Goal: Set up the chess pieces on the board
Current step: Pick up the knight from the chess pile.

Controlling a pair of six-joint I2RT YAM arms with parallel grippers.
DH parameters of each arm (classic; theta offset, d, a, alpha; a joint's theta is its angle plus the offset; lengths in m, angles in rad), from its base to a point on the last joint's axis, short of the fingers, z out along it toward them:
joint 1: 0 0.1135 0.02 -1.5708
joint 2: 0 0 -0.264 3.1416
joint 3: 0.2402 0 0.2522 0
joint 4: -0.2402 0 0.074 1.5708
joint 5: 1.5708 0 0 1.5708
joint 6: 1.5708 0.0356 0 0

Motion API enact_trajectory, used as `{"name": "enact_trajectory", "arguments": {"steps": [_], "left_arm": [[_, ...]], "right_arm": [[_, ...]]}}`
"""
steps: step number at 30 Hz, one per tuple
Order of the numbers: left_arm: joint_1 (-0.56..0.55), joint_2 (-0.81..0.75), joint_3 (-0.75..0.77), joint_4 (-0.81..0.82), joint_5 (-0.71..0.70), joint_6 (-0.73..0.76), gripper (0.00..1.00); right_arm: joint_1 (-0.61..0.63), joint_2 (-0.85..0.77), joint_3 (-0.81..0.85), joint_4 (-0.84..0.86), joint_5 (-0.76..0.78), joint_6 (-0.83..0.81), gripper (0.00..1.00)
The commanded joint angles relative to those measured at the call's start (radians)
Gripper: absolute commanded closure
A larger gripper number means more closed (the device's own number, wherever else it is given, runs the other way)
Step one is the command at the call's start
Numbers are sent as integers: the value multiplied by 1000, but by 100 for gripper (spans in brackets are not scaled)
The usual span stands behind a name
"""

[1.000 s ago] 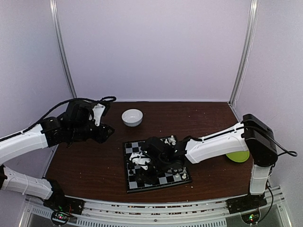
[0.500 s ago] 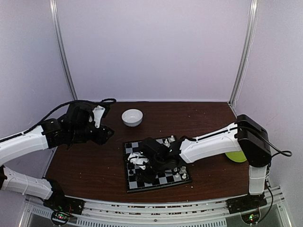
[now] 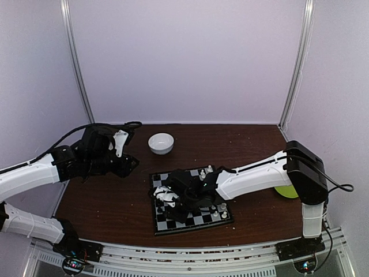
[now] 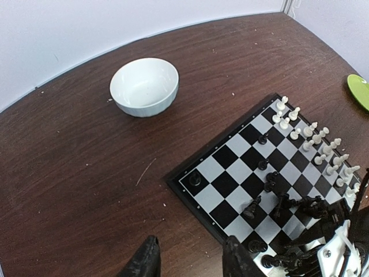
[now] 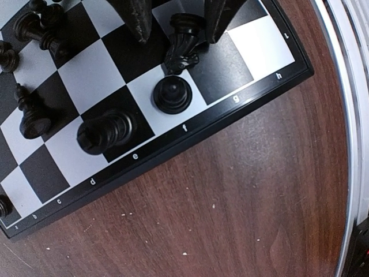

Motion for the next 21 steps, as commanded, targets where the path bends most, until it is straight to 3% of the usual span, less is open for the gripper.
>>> {"name": "enact_trajectory", "arguments": {"steps": [1,7,13,21], "left_arm": [[2,-5,-8,39,-8,-8,63],[2,-7,-9,38,-9,-8,62],[2,-4,-9,41,-5,-8,63],[2,-22,-42,115,90,32,62]], "right_arm": [[7,9,-6,-50,54,-1,68],[6,12,-14,-51,45,-2,68],[6,1,-27,-53,27,-14,81],[-36,-163,-122,-28,-112,-31,87]]}}
